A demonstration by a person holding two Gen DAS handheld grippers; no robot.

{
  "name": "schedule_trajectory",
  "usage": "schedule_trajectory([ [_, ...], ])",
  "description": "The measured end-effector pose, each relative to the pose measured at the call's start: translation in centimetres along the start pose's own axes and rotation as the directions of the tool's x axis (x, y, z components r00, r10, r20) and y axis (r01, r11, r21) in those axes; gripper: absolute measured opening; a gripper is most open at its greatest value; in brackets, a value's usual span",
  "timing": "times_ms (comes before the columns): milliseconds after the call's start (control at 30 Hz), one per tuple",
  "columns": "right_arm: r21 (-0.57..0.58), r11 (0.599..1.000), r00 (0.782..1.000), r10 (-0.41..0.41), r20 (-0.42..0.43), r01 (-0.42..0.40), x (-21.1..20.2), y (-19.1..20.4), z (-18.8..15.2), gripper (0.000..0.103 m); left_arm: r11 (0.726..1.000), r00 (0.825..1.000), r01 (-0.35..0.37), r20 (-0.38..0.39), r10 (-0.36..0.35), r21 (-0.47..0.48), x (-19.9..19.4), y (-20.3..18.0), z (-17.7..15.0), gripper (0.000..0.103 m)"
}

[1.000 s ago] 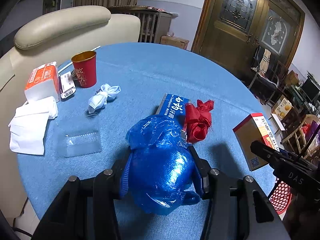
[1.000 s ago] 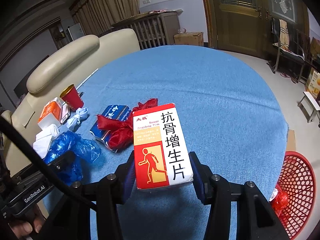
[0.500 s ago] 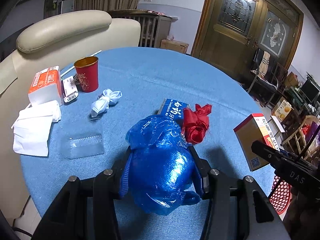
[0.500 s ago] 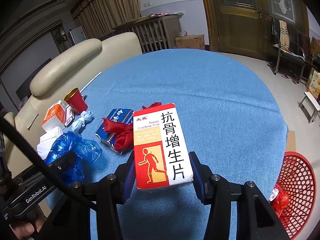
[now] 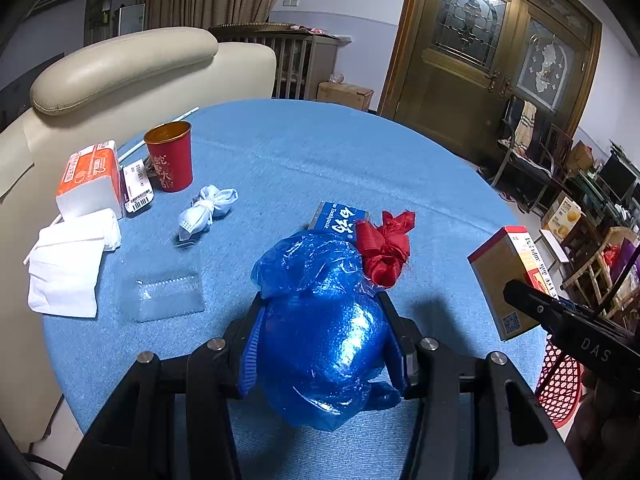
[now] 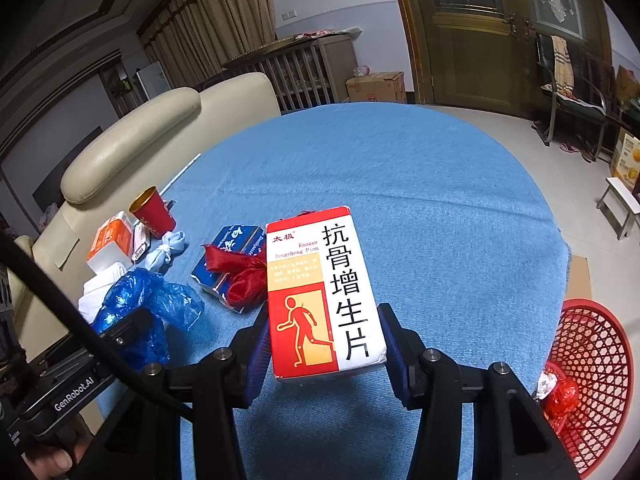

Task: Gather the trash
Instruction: 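Lift the blue bag with the left gripper while the right lifts the medicine box, then carry the blue bag and medicine box over the red wastebasket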

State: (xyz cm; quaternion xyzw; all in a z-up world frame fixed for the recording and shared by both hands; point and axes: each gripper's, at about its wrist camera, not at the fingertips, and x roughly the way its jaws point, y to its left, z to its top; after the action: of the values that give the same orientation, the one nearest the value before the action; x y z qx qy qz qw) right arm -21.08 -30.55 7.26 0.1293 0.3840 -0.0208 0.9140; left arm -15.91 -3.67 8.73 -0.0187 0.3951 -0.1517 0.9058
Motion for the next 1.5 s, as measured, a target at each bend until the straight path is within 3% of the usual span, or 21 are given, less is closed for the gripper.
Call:
schedule_trajectory([
  [967, 0.056, 0.998, 1.0, 0.007, -0.005, -0.007, 0.3, -1.4, -0.4, 0.053, 1.0, 1.0, 0.006, 0.002, -0.006, 0.019, -0.1, -0.8, 0.0, 0.053],
  [1500, 0.13, 0.991, 1.0, 0.01, 0.025, -0.013, -0.7, -4.2, -0.6, 0.052, 0.996, 1.0, 0.022, 0.01, -0.023, 0.088, -0.4, -4.2, 0.3, 0.053],
])
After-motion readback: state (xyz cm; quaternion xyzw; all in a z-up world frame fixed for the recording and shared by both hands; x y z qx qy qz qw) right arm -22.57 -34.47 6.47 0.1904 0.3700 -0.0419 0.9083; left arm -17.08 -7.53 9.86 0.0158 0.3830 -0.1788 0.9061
